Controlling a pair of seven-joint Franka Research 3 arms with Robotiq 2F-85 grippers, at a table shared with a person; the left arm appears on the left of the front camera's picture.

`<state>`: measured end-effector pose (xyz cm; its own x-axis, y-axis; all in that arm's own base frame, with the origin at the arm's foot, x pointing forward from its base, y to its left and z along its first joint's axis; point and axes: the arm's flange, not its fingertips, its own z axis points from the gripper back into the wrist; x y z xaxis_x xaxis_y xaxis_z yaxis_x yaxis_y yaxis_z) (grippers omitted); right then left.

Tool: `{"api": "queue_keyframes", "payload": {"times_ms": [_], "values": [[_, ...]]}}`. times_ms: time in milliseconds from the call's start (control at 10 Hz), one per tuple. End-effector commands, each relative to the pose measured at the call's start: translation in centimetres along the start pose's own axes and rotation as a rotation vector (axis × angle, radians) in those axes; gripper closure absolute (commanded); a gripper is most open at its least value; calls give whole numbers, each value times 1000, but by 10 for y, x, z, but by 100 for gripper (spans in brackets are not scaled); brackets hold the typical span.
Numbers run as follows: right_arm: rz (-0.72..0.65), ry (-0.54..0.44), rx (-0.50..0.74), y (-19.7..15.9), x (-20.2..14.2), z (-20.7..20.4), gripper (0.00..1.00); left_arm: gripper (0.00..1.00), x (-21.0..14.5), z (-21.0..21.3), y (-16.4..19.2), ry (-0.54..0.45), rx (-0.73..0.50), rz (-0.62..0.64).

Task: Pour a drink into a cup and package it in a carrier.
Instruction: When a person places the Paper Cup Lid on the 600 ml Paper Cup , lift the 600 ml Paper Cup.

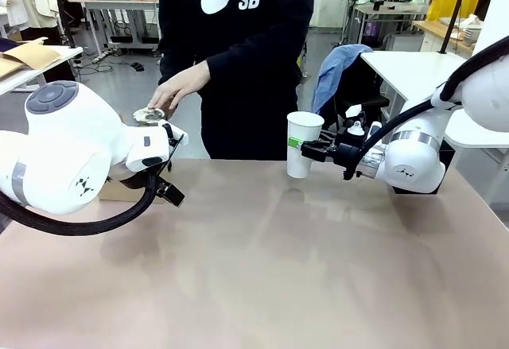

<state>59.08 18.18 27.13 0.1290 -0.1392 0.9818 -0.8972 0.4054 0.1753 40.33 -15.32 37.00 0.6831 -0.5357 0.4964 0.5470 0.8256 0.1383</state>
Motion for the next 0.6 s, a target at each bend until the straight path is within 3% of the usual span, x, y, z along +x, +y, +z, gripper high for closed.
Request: {"api": "queue_keyframes", "payload": {"times_ms": [0, 500], "values": [[4, -1, -10, 1, 4, -2, 19, 0, 0, 0, 1, -1, -1, 2], [4, -1, -10, 1, 4, -2, 19, 0, 0, 0, 1, -1, -1, 2]]}}
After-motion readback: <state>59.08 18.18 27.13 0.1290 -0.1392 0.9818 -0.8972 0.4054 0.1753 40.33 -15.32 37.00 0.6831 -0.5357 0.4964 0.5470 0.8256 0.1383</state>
